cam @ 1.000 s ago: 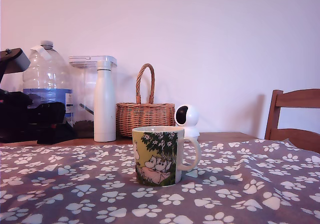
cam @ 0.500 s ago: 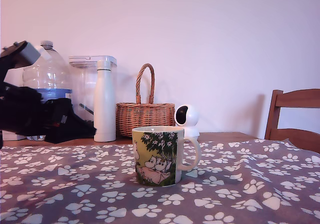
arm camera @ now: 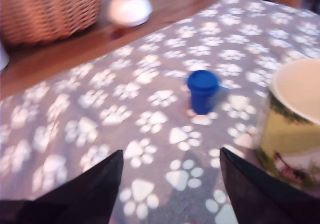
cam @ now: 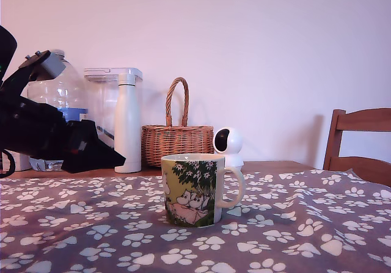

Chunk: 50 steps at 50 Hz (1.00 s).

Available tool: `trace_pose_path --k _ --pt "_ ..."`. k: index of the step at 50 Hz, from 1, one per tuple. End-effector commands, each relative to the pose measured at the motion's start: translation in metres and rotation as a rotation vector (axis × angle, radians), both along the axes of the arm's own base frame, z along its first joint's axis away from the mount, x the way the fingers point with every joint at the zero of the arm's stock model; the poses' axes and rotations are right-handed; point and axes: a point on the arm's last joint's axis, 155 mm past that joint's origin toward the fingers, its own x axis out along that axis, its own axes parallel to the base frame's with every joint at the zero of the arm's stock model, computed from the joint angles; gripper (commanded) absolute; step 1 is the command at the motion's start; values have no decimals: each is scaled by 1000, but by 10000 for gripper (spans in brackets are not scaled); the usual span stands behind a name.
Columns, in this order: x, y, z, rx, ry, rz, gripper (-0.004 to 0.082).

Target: Pick up the coffee capsules from the table one by one and drop them inside the nearest coffee cup

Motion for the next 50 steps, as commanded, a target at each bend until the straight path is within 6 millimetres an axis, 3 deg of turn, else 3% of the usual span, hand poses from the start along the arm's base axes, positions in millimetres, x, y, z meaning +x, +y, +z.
trace_pose_path --k 1,12,28,50 --pt "3 -2 4 -7 -18 -30 552" --pt "5 -5 10 -26 -36 -93 552" --pt "20 -17 -12 -49 24 -158 552" --pt "34 -35 -18 -97 67 -247 552"
